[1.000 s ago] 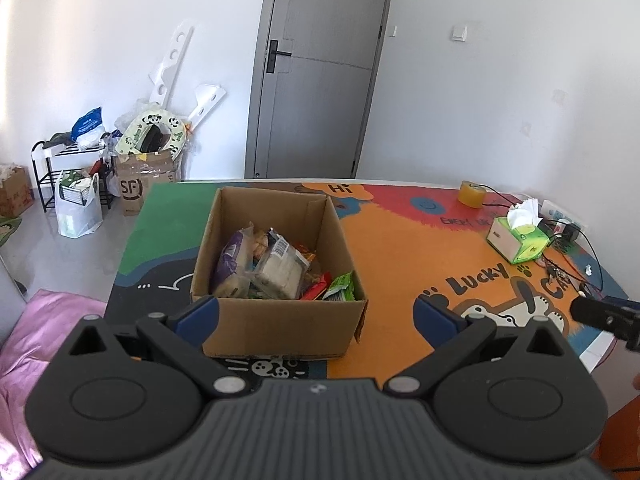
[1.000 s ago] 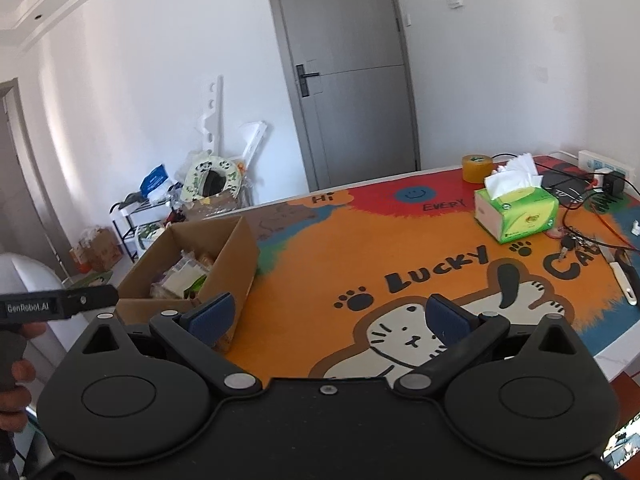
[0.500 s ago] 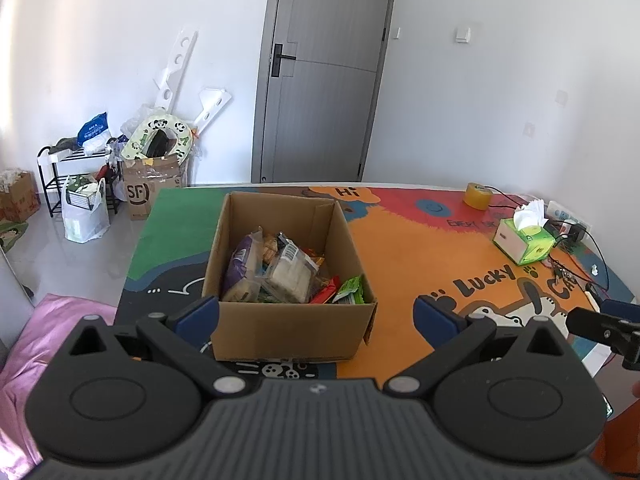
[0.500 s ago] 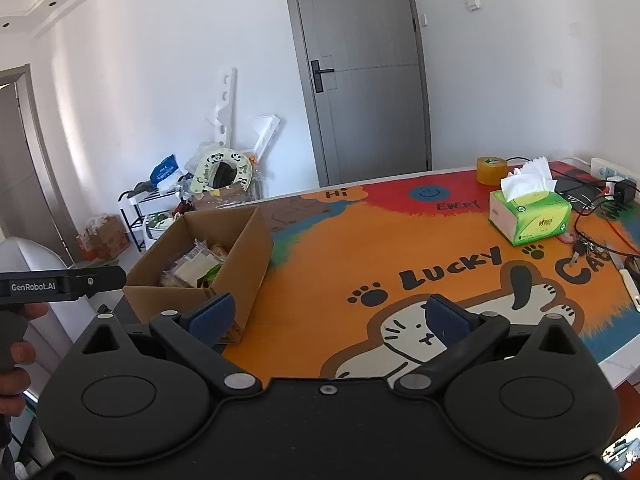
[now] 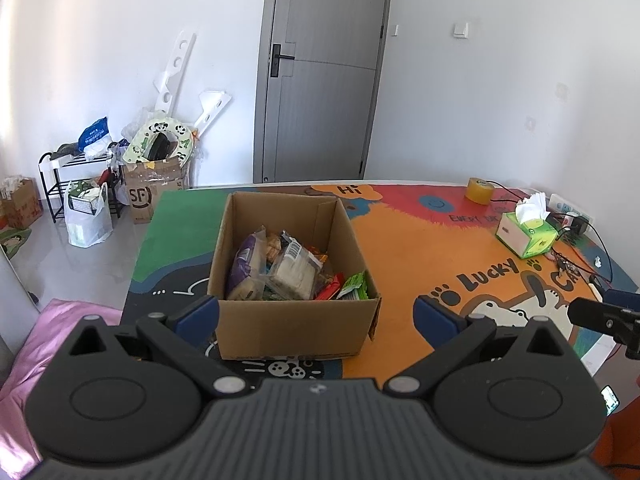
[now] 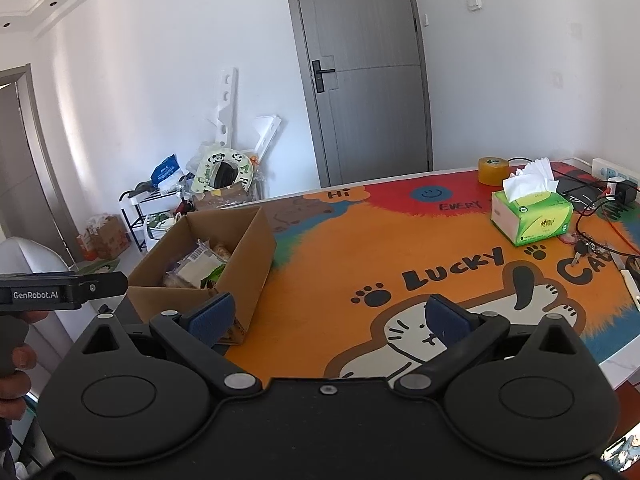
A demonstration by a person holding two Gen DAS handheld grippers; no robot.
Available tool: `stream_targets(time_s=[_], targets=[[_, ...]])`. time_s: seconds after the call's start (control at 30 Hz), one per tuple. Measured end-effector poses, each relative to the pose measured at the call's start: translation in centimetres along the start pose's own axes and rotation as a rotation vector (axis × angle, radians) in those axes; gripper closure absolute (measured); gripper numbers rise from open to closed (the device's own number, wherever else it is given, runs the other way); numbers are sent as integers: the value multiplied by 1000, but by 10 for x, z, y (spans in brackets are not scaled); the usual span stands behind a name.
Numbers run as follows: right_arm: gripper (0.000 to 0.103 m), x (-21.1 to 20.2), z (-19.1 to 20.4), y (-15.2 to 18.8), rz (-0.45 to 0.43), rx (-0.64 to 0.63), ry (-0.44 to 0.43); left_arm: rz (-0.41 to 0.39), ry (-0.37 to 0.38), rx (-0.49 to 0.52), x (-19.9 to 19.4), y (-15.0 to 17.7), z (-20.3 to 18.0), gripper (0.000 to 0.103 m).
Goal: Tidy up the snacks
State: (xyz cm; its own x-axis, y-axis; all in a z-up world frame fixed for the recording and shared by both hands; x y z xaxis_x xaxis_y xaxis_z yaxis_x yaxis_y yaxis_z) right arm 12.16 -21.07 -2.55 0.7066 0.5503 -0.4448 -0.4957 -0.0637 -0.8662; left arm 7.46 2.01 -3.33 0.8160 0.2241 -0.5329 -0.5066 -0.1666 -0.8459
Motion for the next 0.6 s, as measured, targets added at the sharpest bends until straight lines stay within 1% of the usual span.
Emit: stream_targets(time_s=[0.6], targets=[[0,-1,2,0,-2,2,4,-1,-1,3,-1,-1,1,0]])
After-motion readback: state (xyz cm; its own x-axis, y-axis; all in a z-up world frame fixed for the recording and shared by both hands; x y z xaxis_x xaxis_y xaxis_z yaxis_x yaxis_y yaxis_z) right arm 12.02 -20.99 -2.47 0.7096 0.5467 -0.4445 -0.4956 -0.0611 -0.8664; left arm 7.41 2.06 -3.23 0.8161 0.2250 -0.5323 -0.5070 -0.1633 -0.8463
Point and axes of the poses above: each gripper's, at about its wrist camera, not at the fingertips, and x roughly the way its jaws point, z to its left, y to its underside, the point moved 10 cm from there along x, roughly the way its jaws point, and after that the axes turned 8 degrees about -y, right-handed, at the moved point
